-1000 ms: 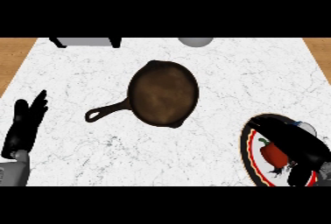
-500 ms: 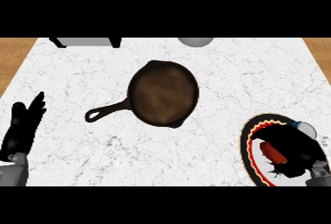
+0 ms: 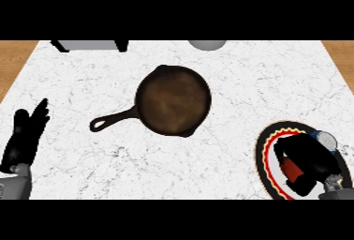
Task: Pick the bell pepper from the plate and place it in the pan
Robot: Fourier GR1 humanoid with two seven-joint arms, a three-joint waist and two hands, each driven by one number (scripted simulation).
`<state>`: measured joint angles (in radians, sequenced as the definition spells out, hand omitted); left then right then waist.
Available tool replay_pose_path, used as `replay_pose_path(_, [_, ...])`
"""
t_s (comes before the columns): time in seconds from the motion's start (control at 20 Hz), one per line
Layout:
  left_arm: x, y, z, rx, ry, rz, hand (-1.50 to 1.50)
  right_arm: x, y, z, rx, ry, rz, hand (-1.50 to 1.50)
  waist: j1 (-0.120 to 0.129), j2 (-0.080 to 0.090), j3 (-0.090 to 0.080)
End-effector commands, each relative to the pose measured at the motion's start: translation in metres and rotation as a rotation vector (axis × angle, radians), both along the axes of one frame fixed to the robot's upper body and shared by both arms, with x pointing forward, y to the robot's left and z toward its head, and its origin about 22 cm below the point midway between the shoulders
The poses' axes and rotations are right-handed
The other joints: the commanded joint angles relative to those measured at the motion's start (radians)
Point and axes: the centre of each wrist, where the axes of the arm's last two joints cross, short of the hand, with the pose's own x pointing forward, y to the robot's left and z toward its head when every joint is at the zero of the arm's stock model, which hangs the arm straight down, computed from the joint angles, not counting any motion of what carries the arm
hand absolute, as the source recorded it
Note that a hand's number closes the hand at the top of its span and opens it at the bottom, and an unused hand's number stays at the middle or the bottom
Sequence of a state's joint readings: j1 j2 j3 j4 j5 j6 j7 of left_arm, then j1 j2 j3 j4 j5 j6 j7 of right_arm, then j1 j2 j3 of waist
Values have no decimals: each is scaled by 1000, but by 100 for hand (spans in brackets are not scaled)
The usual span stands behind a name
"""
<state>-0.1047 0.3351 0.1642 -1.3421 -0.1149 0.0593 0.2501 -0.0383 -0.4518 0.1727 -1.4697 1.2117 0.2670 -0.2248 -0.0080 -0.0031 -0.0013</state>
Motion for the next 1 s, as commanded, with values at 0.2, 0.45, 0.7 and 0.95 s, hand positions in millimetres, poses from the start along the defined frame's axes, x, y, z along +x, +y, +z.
replay_pose_path(0.2, [-21,26,-6,13,33,106,0,-55,35,-45,105,49,-751,150,-111,-29,-4])
replay_pose_path(0.45, [-21,23,-9,12,26,90,0,-77,82,-20,185,-113,-957,150,-87,-20,-3])
replay_pose_path(0.7, [-18,22,-5,7,24,51,0,-78,130,58,311,-580,-901,150,-43,-23,-5])
replay_pose_path(0.95, [-10,10,6,1,16,-8,0,-110,194,79,341,-675,-879,150,-1,-9,-1])
